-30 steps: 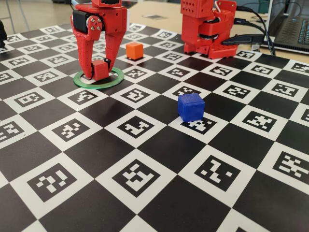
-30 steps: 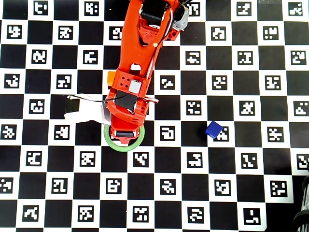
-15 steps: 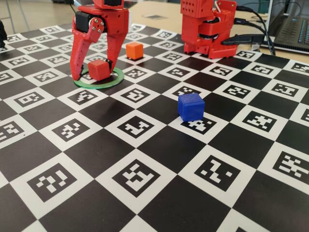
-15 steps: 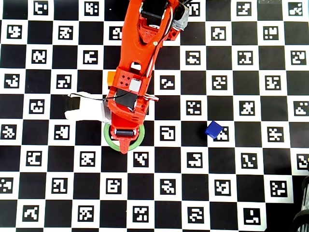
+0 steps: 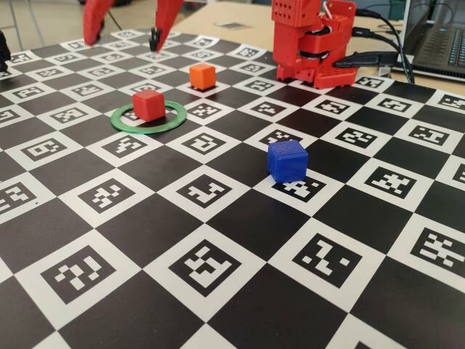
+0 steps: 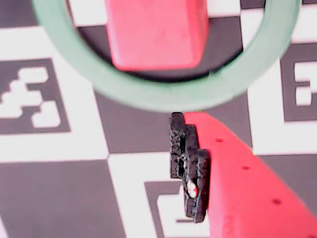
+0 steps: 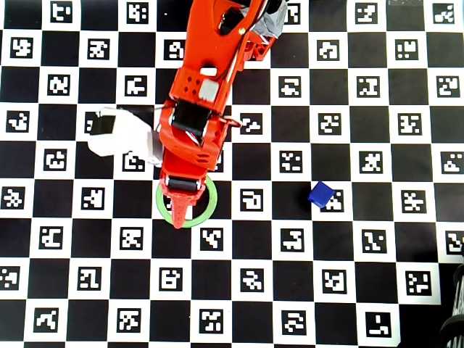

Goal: Grab the red cube then put it in the green circle then put the blue cube on top and finally the orange cube on top

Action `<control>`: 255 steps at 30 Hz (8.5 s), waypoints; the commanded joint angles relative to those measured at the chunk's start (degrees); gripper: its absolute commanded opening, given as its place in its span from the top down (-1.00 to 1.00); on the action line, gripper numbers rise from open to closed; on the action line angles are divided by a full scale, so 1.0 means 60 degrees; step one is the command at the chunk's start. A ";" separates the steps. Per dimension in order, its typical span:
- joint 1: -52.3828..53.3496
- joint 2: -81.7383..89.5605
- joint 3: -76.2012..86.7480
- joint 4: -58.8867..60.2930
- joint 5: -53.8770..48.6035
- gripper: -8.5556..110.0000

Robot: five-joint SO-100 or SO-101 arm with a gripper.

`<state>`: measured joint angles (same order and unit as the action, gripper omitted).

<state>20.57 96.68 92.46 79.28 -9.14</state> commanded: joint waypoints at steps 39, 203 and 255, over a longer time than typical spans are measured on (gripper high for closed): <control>-0.8276 -0.3369 -0.4146 0.2197 0.7163 0.10; -0.1772 -0.0059 -0.0293 0.1626 0.0337 0.71; -0.0103 -0.1743 -0.0864 -0.1011 -0.1348 0.69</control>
<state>20.04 85.08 91.85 74.27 -17.40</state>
